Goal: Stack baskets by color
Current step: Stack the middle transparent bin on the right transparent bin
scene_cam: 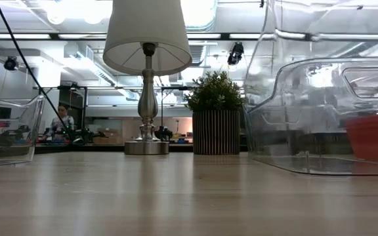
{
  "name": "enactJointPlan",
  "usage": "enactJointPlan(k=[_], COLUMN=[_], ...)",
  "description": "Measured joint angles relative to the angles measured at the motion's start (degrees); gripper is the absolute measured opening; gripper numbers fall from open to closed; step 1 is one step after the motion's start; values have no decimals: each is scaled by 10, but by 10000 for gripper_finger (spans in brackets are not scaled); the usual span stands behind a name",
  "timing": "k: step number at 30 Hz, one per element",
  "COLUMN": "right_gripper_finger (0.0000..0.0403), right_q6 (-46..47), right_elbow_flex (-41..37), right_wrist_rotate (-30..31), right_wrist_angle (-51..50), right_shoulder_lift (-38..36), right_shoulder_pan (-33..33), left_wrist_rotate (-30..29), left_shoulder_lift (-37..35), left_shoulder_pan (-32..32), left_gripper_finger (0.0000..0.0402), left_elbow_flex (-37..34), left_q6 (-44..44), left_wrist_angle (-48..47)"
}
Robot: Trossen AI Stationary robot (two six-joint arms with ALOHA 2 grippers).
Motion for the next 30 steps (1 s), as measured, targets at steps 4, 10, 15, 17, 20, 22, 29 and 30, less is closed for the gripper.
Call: enactJointPlan(k=[4, 10, 15, 17, 20, 22, 29, 30], right_gripper_finger=[13, 9, 9, 9, 9, 9, 9, 9], right_q6=[-7, -13, -13, -12, -11, -11, -7, -7], right_elbow_flex=[0, 0, 0, -1, -9, -18, -44, -45], right_wrist_rotate=[15, 28, 30, 30, 31, 31, 31, 31], right_wrist_angle=[-2, -1, -1, 0, 0, 0, 5, 7], right_shoulder_lift=[0, 0, 0, 0, 0, 0, 0, 0], right_shoulder_pan=[0, 0, 0, 0, 0, 0, 0, 0], left_wrist_rotate=[0, 0, 0, 0, 0, 0, 0, 0], left_shoulder_lift=[0, 0, 0, 0, 0, 0, 0, 0], left_shoulder_pan=[0, 0, 0, 0, 0, 0, 0, 0], left_gripper_finger=[120, 120, 120, 120, 120, 120, 120, 120], left_elbow_flex=[0, -1, -1, -1, -1, -1, -1, -1], left_q6=[0, -1, -2, -2, -2, -2, -2, -2], left_wrist_angle=[0, 0, 0, 0, 0, 0, 0, 0])
